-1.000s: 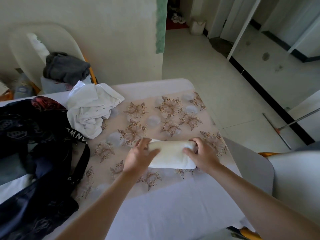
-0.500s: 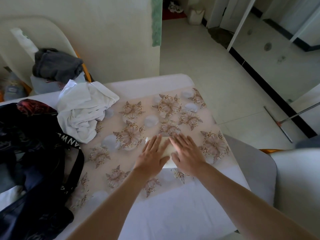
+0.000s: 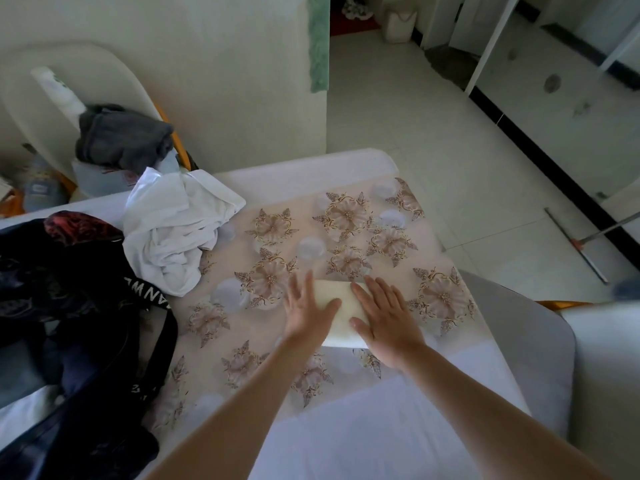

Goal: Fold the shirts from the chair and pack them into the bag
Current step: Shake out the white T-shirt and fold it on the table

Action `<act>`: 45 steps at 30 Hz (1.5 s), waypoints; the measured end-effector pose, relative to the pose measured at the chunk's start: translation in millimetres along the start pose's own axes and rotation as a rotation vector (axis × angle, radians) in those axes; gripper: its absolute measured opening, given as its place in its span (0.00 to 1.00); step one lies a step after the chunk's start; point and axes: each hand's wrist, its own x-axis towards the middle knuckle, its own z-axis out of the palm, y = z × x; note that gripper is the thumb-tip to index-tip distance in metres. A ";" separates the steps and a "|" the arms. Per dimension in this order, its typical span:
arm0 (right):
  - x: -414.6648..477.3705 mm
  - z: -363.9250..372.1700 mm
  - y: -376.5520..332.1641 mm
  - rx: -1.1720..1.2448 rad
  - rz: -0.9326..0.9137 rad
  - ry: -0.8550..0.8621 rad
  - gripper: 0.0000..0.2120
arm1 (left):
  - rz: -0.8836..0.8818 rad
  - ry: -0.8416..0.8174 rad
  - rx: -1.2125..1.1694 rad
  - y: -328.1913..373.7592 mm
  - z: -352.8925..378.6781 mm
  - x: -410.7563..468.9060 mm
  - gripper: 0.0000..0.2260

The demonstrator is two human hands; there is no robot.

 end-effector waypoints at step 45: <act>-103.1 0.4 -147.3 -0.193 -0.431 0.083 0.19 | 0.463 0.144 0.026 -149.4 -68.5 -204.6 0.07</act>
